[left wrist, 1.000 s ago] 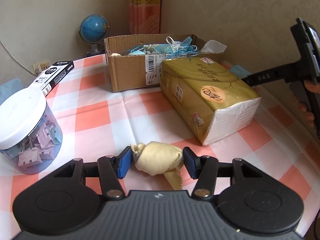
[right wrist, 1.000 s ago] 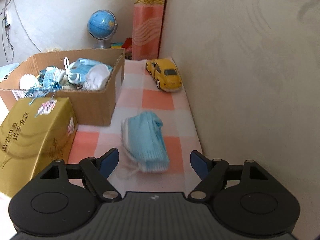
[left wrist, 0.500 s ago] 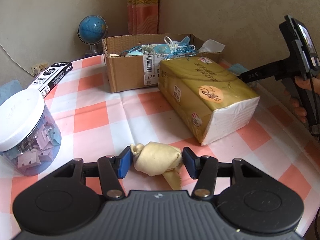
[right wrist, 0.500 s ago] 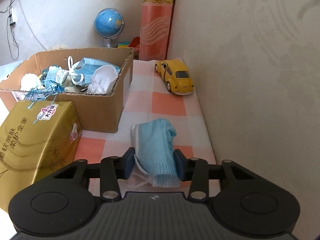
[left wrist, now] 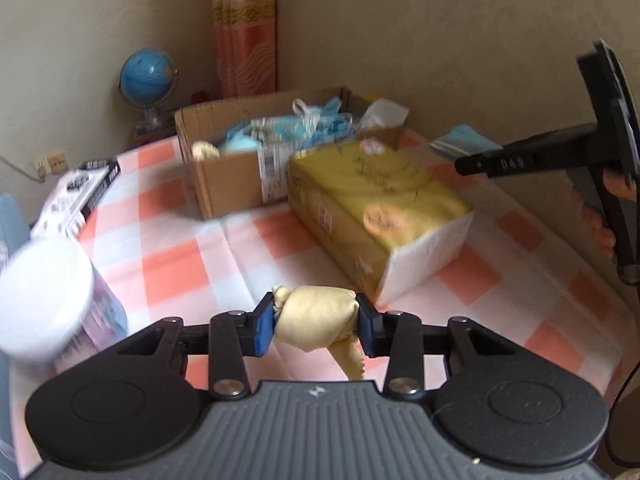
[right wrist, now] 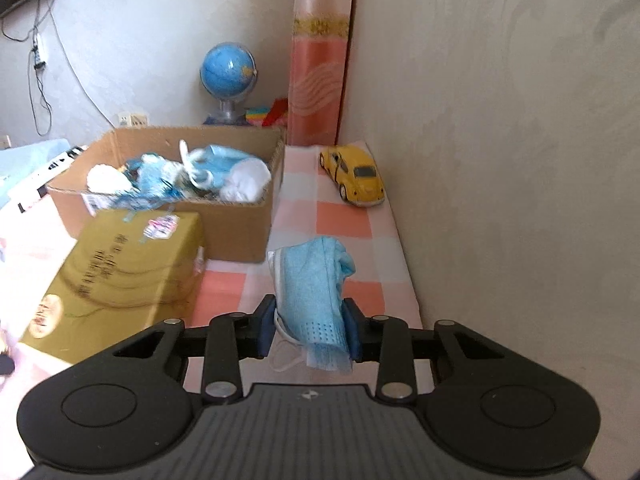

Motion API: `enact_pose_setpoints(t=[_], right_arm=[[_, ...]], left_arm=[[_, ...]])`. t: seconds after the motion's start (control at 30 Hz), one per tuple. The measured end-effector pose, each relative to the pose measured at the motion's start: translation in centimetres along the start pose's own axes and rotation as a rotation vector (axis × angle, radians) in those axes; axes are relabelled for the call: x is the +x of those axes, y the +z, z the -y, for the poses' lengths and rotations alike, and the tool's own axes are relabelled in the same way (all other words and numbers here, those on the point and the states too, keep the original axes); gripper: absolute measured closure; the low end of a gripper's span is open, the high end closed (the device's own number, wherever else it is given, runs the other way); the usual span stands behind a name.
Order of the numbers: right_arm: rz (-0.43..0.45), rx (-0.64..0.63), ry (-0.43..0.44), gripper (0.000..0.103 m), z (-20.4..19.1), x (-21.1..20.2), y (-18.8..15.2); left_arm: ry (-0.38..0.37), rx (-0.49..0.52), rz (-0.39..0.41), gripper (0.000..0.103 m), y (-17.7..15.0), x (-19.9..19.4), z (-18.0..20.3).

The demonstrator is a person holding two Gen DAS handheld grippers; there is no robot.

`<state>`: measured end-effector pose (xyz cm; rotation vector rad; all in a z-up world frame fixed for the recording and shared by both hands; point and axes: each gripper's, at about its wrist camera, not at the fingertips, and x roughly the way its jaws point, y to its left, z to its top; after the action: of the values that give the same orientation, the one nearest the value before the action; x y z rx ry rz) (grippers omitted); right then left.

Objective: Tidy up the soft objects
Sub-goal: 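Carry beige cloth into box and open left gripper while right lifts blue mask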

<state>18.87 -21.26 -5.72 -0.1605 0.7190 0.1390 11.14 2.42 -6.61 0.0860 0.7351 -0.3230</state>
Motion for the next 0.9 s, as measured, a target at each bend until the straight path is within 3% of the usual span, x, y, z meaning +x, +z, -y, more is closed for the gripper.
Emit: enact_pose_setpoints(t=[0.27,0.43,0.6,0.67,0.73,0.9], right_arm=[[0.058,-0.002,0.036,0.064,-0.5,-3.0,0.0],[0.071,-0.019,0.032,0.064,-0.9,-3.4,-0.2],[0.073,-0.015,0.037,0.064,-1.0,-3.7,-0.4],[0.078,-0.014,0.034,0.064,-1.0,-3.9,-0.4],[0.080,-0.010,0.038,0.064,-0.9,-4.0,-0.3],[0.092,-0.026,0.032,0.064,-1.1,-5.0,0.0]], left_arm=[[0.042,0.050,0.093,0.063,7.2,-0.8,-1.9],[0.058,0.083,0.149,0.063,11.4,1.1,-2.2],[0.095,0.057,0.150,0.061,14.3,4.7,-3.1],[0.140,0.057,0.153,0.052,14.9,6.1,-3.2],[0.185,0.037,0.149,0.018,15.1,7.2,-3.8],[0.170,-0.013,0.153,0.015,14.3,7.0,-5.0]])
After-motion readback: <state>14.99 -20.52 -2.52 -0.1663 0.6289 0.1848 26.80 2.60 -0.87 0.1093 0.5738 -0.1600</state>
